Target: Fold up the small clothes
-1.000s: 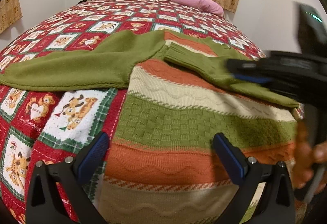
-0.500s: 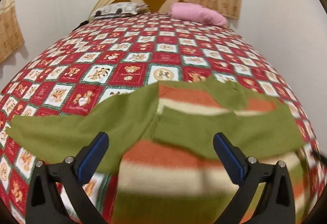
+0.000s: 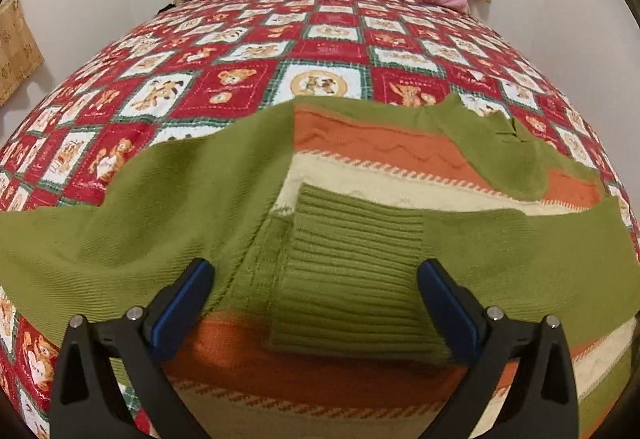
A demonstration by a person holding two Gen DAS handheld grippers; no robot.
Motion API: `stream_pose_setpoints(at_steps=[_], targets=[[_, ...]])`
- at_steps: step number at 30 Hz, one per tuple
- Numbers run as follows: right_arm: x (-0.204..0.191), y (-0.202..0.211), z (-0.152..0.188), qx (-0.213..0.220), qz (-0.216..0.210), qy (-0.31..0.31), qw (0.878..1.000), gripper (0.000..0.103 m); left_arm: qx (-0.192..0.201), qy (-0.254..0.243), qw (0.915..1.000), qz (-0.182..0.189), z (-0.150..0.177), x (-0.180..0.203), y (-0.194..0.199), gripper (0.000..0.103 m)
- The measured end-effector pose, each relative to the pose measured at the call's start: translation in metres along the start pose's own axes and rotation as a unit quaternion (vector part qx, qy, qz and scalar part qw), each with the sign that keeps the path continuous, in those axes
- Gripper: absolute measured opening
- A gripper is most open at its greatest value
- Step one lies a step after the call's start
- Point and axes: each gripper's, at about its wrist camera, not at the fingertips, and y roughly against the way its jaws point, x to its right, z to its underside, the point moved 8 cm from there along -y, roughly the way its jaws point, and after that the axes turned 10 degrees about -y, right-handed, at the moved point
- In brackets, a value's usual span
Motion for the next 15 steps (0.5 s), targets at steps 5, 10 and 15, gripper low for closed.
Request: stream_pose_setpoints(at_steps=[5,10,15], targets=[[-0.008,0.015,0.013,-0.009,0.044,0.096,0.994,0.035,0.001,0.002,1.0000,0.001,-0.001,0.001,0.000,0.103],[-0.012,0.053,-0.007,0.077,0.074,0.093,0.990,0.035,0.001,-0.001,1.0000,-0.004,0.000,0.000,0.000,0.103],[-0.070,0.031,-0.013,0.071,0.027,0.119,0.990,0.034,0.001,0.003,1.0000,0.001,-0.004,-0.002,-0.002,0.103]])
